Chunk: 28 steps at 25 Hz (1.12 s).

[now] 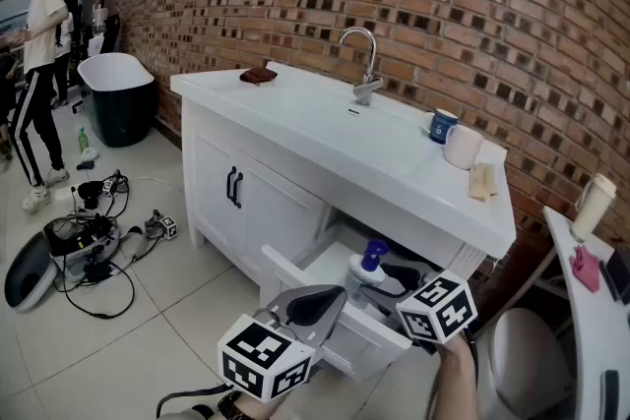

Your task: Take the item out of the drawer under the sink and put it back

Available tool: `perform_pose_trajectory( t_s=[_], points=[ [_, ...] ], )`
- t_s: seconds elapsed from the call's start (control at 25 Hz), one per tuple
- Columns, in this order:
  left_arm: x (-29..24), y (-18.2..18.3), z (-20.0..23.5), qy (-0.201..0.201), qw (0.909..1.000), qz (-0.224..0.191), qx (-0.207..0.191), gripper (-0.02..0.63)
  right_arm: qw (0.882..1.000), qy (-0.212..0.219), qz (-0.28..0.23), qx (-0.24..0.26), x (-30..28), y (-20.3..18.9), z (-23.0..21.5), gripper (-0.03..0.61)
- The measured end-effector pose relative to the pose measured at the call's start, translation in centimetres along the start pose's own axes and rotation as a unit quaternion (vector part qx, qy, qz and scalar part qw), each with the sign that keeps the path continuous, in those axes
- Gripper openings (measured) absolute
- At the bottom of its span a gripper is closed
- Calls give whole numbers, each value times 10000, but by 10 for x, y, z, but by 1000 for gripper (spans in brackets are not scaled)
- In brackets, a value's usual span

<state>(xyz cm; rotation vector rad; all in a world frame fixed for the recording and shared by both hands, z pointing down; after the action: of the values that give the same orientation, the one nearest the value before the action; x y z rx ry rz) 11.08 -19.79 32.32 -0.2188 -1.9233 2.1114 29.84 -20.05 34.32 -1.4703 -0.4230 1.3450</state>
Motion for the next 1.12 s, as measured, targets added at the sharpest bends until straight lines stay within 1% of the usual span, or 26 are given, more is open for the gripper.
perform_pose_trajectory(
  t_s=[0.08,0.12,0.16,0.24,0.32,0.4,0.52,0.6,0.68,0.8,0.96,1.12],
  points=[
    [1,-1,-2,22,10000,38,53,18,9996,122,-194,-155,-9,4,-2,263],
    [1,-1,-3,29,10000,54,62,18,9992,177,-279,-231,-11,7,-3,256],
    [1,1,-5,24,10000,66,62,18,9988,207,-333,-287,-10,9,-4,183],
    [-1,8,-12,-33,9999,75,80,18,9989,116,-351,-277,3,12,-3,179],
    [-1,17,-16,-35,9999,34,139,18,9986,-128,-471,-226,25,18,-1,179],
    [1,22,-18,30,9998,-73,209,18,9945,-401,-919,-291,49,25,-2,178],
    [-6,10,-33,-130,9991,-296,272,18,9784,-897,-1822,-384,100,20,-2,178],
    [-6,3,-33,-109,9989,-392,230,18,9701,-1065,-2144,-399,117,18,-2,178],
    [-3,1,-28,-9,9990,-415,164,18,9675,-1078,-2248,-422,119,16,-2,176],
    [-1,-2,-32,14,9993,-355,82,18,9687,-974,-2235,-465,112,15,-4,175],
    [2,-3,-32,63,9993,-352,67,18,9708,-817,-2193,-528,102,12,-6,173],
    [2,-3,-32,104,9993,-340,-124,18,9701,-713,-2241,-595,96,10,-9,173]
  ],
)
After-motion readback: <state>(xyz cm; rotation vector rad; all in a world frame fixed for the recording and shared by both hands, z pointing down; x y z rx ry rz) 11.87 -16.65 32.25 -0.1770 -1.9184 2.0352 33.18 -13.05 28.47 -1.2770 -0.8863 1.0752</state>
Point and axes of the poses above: the fingertips, and each gripper's own axes: x backward along the fingers, z to its left, y out of its top, the point moved 8 cm from there along x, backward along the fingers
